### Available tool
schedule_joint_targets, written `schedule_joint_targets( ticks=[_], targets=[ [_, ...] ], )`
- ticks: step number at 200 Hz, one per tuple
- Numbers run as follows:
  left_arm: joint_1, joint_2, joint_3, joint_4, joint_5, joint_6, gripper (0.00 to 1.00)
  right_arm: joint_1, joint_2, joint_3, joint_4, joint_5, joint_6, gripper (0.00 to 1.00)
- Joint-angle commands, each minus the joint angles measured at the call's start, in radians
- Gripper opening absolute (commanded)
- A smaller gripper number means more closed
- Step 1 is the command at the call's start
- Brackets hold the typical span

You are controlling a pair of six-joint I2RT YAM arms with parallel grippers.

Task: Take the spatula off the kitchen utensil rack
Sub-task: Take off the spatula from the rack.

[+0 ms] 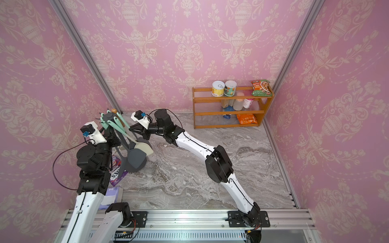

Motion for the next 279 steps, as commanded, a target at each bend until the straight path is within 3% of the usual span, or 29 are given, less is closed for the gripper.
schedule_joint_targets(
  ticks=[1, 90, 124, 146, 182, 209, 232, 248, 279],
  targets=[
    [0.003, 0.000, 0.010, -0.025, -0.053, 0.021, 0.17, -0.016, -0.080, -0.021, -0.074, 0.069, -0.062, 0.00],
    [0.003, 0.005, 0.006, -0.020, -0.050, 0.034, 0.16, -0.032, -0.181, -0.062, -0.116, 0.146, -0.134, 0.00],
    [0.003, 0.010, 0.003, -0.007, -0.039, 0.028, 0.17, -0.050, -0.271, -0.138, -0.171, 0.233, -0.166, 0.00],
    [0.003, 0.014, -0.003, 0.001, -0.025, 0.022, 0.18, -0.073, -0.363, -0.217, -0.272, 0.340, -0.166, 0.00],
    [0.003, 0.002, -0.016, 0.015, -0.022, 0.017, 0.19, -0.100, -0.517, -0.355, -0.548, 0.719, -0.107, 0.00],
    [0.003, -0.005, -0.013, 0.011, -0.024, 0.020, 0.19, -0.198, -0.632, -0.508, -0.712, 0.888, 0.046, 0.00],
    [0.003, -0.022, -0.011, 0.005, -0.024, 0.020, 0.20, -0.346, -0.719, -0.638, -0.842, 0.893, 0.199, 0.00],
    [0.003, -0.035, -0.015, 0.001, -0.035, 0.014, 0.20, -0.438, -0.771, -0.708, -0.912, 0.933, 0.249, 0.00],
    [0.003, -0.044, -0.028, 0.005, -0.040, 0.003, 0.21, -0.606, -0.783, -0.765, -1.028, 0.892, 0.291, 0.00]
  ],
)
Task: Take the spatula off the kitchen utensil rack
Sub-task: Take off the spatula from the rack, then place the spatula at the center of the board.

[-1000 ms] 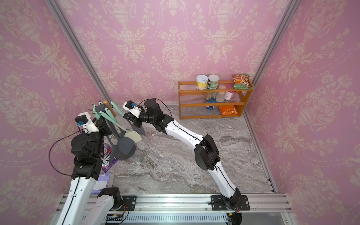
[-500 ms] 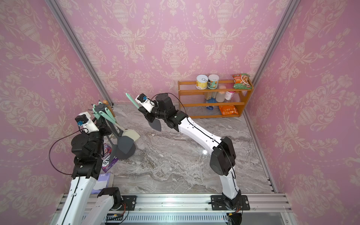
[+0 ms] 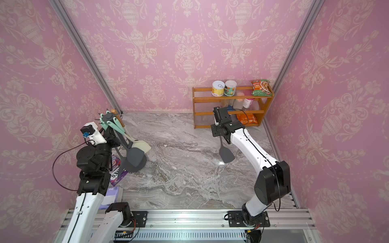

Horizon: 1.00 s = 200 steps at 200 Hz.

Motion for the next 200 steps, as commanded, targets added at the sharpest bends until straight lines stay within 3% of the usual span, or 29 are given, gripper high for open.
schedule_joint_targets(
  ticks=[1, 28, 57, 125, 200],
  targets=[
    [0.003, -0.018, -0.015, 0.005, -0.032, -0.016, 0.21, -0.078, -0.041, -0.030, -0.150, 0.021, 0.095, 0.00],
    [0.003, -0.016, -0.019, 0.008, -0.042, -0.013, 0.21, -0.175, -0.009, -0.072, -0.158, -0.007, 0.065, 0.00],
    [0.003, -0.007, -0.021, 0.018, -0.040, -0.015, 0.21, -0.229, 0.077, -0.077, -0.162, 0.050, -0.012, 0.00],
    [0.003, 0.003, -0.016, 0.014, -0.033, -0.015, 0.22, -0.283, 0.309, -0.023, -0.079, 0.055, -0.129, 0.00],
    [0.003, 0.002, 0.016, -0.017, 0.010, -0.005, 0.23, -0.304, 0.424, 0.036, 0.003, 0.138, -0.172, 0.00]
  ],
)
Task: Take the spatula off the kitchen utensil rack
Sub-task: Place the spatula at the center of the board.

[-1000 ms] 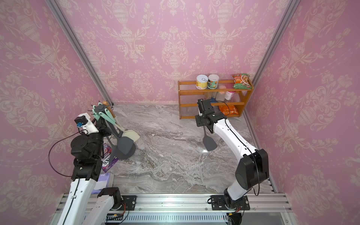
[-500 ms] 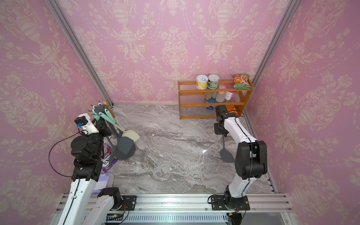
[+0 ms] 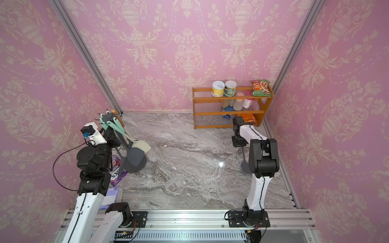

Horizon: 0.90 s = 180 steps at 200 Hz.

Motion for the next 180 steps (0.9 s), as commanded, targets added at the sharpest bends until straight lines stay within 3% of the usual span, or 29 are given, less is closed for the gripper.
schedule_joint_targets(
  ticks=[1, 48, 65, 95, 133, 159, 180],
  targets=[
    [0.003, -0.006, 0.022, -0.035, 0.005, -0.004, 0.23, -0.005, 0.030, 0.027, 0.039, 0.054, -0.027, 0.00],
    [0.003, 0.015, 0.034, -0.053, 0.033, -0.003, 0.24, -0.007, 0.052, 0.013, 0.105, 0.053, -0.015, 0.00],
    [0.003, 0.025, 0.068, -0.065, 0.047, -0.001, 0.25, -0.007, 0.045, 0.002, 0.128, 0.043, -0.004, 0.12],
    [0.003, 0.029, 0.078, -0.075, 0.055, 0.001, 0.25, -0.007, 0.037, -0.007, 0.140, 0.004, 0.022, 0.22],
    [0.003, 0.048, 0.092, -0.086, 0.073, 0.000, 0.25, -0.007, 0.050, 0.006, 0.116, -0.021, 0.050, 0.24],
    [0.003, 0.052, 0.094, -0.087, 0.081, -0.003, 0.27, 0.024, -0.084, -0.084, 0.172, -0.050, 0.070, 0.25],
    [0.003, 0.052, 0.095, -0.090, 0.092, -0.004, 0.30, 0.135, -0.242, -0.186, 0.259, -0.118, 0.056, 0.28]
  ],
)
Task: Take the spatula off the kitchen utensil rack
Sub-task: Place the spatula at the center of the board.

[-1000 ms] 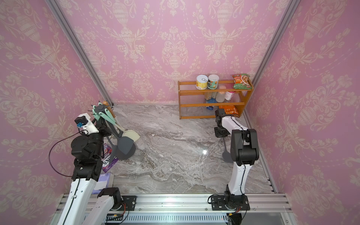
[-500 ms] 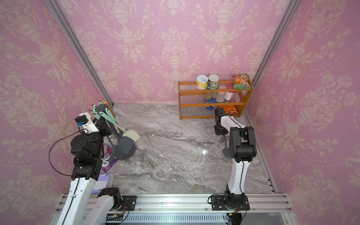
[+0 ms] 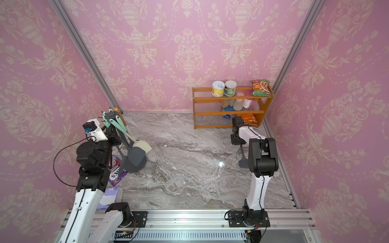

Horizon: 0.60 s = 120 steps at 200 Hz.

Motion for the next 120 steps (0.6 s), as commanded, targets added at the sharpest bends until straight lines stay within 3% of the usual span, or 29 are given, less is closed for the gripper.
schedule_joint_targets(
  ticks=[1, 47, 91, 120],
  targets=[
    [0.002, 0.001, 0.033, -0.025, 0.038, -0.004, 0.30, 0.118, -0.191, -0.084, 0.087, -0.090, 0.016, 0.28],
    [0.002, 0.008, 0.050, -0.042, 0.046, 0.003, 0.30, 0.357, -0.373, -0.114, 0.398, -0.515, 0.092, 0.33],
    [0.002, 0.008, 0.070, -0.054, 0.018, 0.020, 0.36, 0.499, -0.192, 0.108, 0.642, -0.857, 0.162, 0.42],
    [0.003, 0.030, 0.094, -0.074, 0.016, 0.036, 0.37, 0.581, -0.069, 0.253, 0.709, -0.961, 0.147, 0.49]
  ],
)
